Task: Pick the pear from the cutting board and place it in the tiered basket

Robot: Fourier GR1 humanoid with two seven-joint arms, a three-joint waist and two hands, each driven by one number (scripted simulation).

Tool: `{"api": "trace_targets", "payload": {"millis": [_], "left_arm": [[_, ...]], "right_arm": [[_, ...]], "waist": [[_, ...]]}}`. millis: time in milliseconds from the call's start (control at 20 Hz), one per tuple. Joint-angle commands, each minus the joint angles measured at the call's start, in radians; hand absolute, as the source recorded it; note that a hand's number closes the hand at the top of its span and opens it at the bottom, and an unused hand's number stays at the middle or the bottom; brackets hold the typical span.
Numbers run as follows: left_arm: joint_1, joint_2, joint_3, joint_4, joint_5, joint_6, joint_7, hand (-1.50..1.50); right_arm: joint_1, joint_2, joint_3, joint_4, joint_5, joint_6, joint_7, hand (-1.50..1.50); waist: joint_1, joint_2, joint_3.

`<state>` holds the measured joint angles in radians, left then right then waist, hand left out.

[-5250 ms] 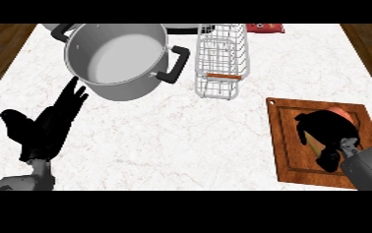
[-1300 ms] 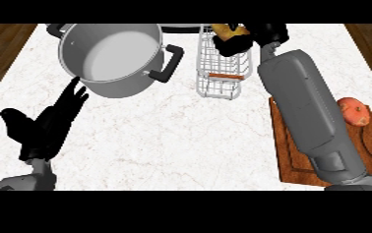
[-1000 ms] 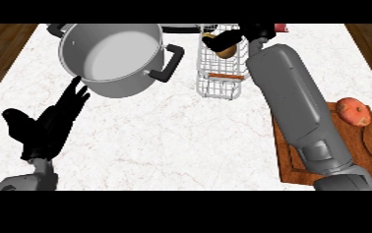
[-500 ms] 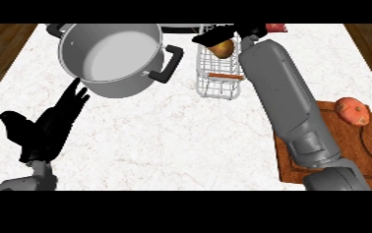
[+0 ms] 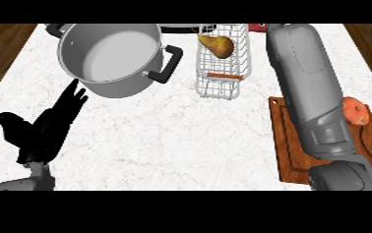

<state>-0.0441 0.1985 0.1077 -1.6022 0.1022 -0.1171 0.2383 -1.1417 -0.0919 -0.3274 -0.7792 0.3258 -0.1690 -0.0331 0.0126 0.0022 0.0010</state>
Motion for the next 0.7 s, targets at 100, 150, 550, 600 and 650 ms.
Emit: {"api": "trace_targets", "payload": {"millis": [100, 150, 550, 600, 650], "left_arm": [[-0.026, -0.010, -0.007, -0.026, -0.007, 0.020, 0.044, 0.00], [-0.023, -0.020, -0.022, -0.002, -0.019, 0.014, 0.019, 0.00], [-0.027, -0.038, -0.016, 0.005, -0.030, 0.035, 0.008, 0.00], [-0.036, -0.026, -0.002, 0.060, -0.032, 0.016, -0.042, 0.00], [-0.008, -0.011, -0.001, 0.010, -0.019, 0.001, -0.017, 0.00]], "right_arm": [[-0.024, -0.131, -0.127, -0.060, -0.137, 0.055, 0.063, -1.50], [-0.017, -0.151, -0.151, -0.025, -0.136, 0.015, 0.026, -1.50], [0.035, -0.412, -0.263, 0.045, -0.224, 0.128, 0.014, -1.50], [0.054, -0.408, -0.273, 0.082, -0.243, 0.140, -0.036, -1.50], [0.039, -0.474, -0.288, 0.070, -0.255, 0.175, 0.005, -1.50]], "waist": [[-0.013, -0.003, -0.001], [-0.007, 0.001, -0.001], [-0.006, 0.002, 0.000], [-0.004, 0.004, -0.001], [-0.004, 0.002, -0.001]]}}
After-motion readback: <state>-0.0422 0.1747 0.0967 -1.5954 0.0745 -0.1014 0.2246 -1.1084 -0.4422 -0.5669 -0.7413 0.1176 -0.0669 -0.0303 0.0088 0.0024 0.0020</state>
